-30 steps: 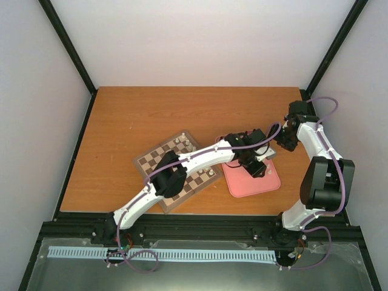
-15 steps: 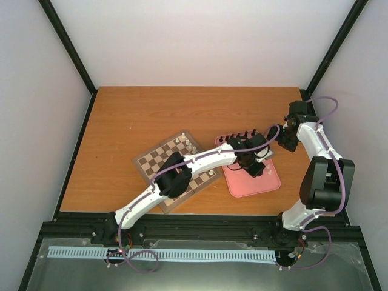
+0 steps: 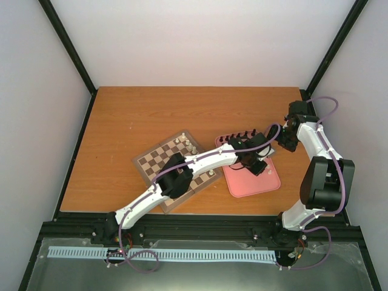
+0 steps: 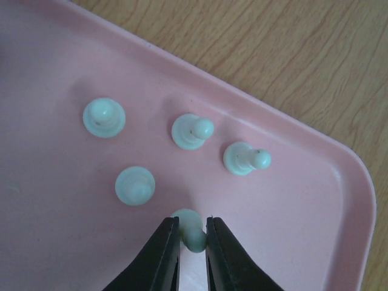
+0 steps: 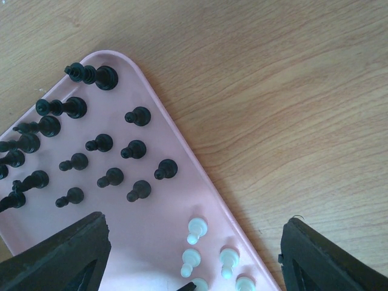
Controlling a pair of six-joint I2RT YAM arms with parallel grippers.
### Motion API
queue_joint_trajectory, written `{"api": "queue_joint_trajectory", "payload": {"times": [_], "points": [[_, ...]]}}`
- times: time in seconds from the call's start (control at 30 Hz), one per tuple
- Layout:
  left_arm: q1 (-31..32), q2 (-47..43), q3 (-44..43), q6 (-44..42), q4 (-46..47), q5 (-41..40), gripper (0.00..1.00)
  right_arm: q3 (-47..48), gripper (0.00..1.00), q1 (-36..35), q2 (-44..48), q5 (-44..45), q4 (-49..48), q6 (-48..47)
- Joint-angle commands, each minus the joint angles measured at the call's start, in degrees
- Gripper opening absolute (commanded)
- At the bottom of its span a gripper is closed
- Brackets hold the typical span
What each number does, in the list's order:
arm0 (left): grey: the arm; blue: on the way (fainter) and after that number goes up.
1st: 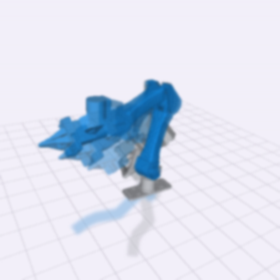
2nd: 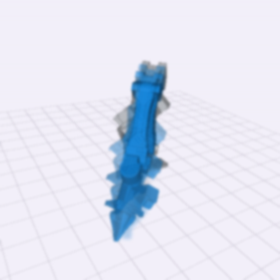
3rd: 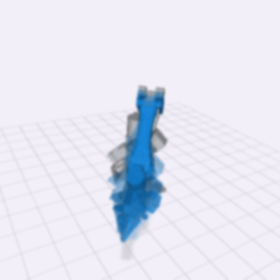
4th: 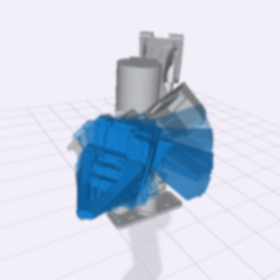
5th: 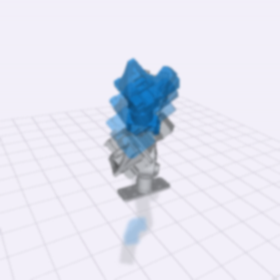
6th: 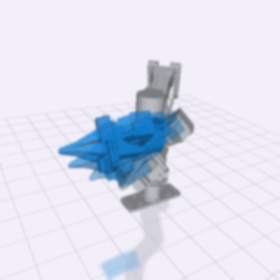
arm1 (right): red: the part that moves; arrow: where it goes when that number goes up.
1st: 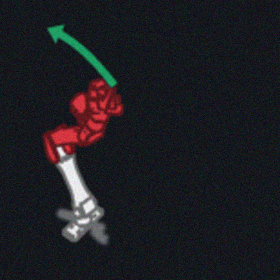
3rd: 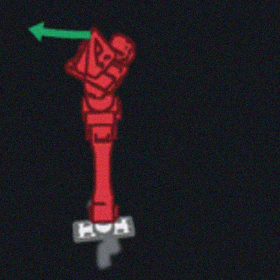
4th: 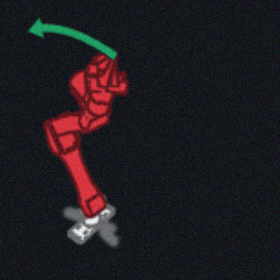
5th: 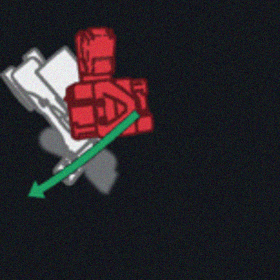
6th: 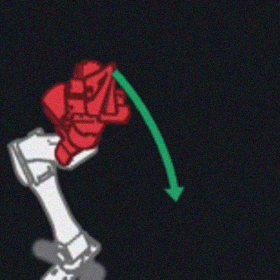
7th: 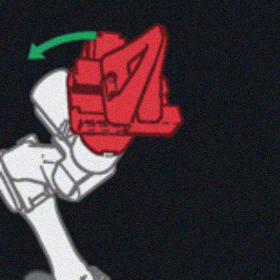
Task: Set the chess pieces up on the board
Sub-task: Pick up the chess piece from the storage box, then place the chess piece on the chessboard.
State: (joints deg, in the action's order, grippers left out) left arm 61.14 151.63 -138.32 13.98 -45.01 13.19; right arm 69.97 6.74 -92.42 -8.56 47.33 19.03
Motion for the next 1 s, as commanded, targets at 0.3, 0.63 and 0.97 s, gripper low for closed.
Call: {"api": "queue_joint_trajectory", "payload": {"times": [0.3, 0.63, 0.97], "points": [[0.5, -1.3, 0.2, -1.4, -1.7, -2.0, 0.01, 0.9, 0.77, 0.4, -1.7, -0.7, 0.0, -0.5], [-1.4, -15.6, 14.2, -4.1, -3.0, -6.9, 0.01, 2.3, 0.77, 0.5, -1.1, -0.8, -0.2, 0.3], [-5.4, -29.7, 20.5, -7.0, -7.4, -12.6, 0.01, 2.9, 0.77, 0.4, -0.9, -2.1, -1.1, 1.7]]}}
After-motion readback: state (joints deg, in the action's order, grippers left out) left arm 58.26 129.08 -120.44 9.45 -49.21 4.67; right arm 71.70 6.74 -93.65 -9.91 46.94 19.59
